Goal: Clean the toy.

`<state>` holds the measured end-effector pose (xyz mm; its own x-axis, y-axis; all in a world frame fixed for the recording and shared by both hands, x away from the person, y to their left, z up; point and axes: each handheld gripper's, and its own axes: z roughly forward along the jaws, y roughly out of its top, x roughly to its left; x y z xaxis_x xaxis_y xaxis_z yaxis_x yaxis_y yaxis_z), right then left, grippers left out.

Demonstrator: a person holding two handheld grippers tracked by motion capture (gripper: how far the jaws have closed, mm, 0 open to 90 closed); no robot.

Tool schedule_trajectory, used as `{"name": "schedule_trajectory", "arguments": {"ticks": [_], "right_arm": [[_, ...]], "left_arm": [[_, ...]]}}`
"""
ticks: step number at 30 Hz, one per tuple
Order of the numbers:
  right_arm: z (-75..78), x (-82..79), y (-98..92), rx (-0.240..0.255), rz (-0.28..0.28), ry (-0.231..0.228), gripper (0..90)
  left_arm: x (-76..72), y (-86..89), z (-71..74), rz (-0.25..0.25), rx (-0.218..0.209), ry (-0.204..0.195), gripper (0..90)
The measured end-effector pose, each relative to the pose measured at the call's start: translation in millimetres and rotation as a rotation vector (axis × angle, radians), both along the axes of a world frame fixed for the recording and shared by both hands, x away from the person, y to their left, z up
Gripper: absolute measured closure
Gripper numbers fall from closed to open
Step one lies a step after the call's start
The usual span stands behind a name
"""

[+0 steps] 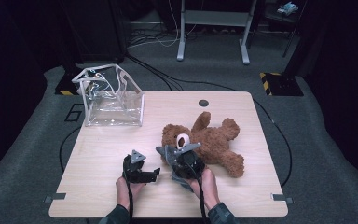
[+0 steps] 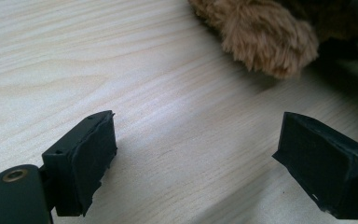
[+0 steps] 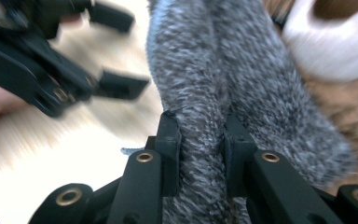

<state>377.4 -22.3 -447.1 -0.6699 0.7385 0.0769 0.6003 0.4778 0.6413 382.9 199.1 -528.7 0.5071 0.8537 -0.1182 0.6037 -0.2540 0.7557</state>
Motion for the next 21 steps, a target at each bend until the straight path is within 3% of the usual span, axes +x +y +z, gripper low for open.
{"name": "schedule_trajectory", "arguments": {"ticks": [4, 10, 12, 14, 16, 21], "right_arm": [[6.1, 8.3, -0.8, 0.014, -0.022, -0.02, 72.1], [-25.6, 15.9, 4.6, -0.049, -0.023, 0.086, 72.4], [-28.5, 12.7, 1.2, -0.043, -0.026, 0.094, 72.5], [-22.2, 8.4, -4.4, -0.026, -0.027, 0.08, 72.6], [-10.6, 4.6, -12.6, -0.017, -0.032, 0.054, 72.6], [21.9, 2.9, -41.4, 0.019, -0.09, -0.025, 72.7]], "left_arm": [[0.1, 0.1, -0.1, 0.0, 0.002, -0.004, 11.5], [-0.1, 0.2, 0.0, 0.0, 0.001, -0.003, 11.6], [-0.1, 1.0, 0.7, -0.005, 0.002, 0.001, 11.6], [-0.3, 0.7, 0.2, 0.005, 0.0, -0.013, 11.6], [-1.0, 1.9, 1.6, 0.007, -0.005, -0.003, 11.6], [-3.8, 1.5, 3.5, 0.028, -0.023, -0.017, 12.2]]}}
